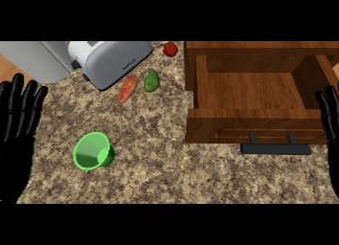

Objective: Pick up the cup, place it into the drawer and close the drawer

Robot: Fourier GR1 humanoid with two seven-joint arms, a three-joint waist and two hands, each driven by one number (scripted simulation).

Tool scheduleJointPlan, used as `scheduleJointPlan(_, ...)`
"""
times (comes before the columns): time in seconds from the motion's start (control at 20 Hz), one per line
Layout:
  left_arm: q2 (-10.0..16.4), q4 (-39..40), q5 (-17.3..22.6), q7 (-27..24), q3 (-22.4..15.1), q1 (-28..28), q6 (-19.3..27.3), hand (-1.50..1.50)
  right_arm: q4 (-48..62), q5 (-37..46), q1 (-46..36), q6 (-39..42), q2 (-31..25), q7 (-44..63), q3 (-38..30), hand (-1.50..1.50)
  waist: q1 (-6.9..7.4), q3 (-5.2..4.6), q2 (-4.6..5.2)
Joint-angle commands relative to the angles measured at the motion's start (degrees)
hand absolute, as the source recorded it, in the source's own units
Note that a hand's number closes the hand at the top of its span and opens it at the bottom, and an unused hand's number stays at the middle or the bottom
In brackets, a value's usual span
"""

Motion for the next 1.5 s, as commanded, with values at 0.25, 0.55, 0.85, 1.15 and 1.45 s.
scheduleJointPlan(0.25,-6.29,0.63,-21.55,2.74,0.44,0.87,26.13,-1.50,-0.69,-2.31,-1.29,2.05,0.91,1.45,2.94,-1.50,-0.43,-0.95,-0.55)
scheduleJointPlan(0.55,-6.39,7.87,-17.50,1.89,-13.98,-0.11,47.71,-1.50,2.60,-10.43,-4.01,5.59,-0.26,4.55,-0.35,-1.50,-1.14,-1.05,-0.36)
scheduleJointPlan(0.85,-6.41,11.94,-22.50,7.52,-16.97,-6.54,53.29,-1.50,2.59,-8.01,-7.45,3.51,0.95,8.31,0.77,-1.50,-0.94,-1.07,-0.43)
scheduleJointPlan(1.15,-6.41,15.08,-15.02,1.48,-11.50,-6.57,51.01,-1.50,0.67,-6.99,-2.01,5.20,2.08,5.26,3.14,-1.50,-1.04,-1.09,-0.42)
scheduleJointPlan(1.45,-6.41,18.14,-18.42,6.03,-11.99,-10.14,53.75,-1.50,-0.53,-7.76,-5.04,4.00,2.50,8.40,2.01,-1.50,-1.04,-1.07,-0.44)
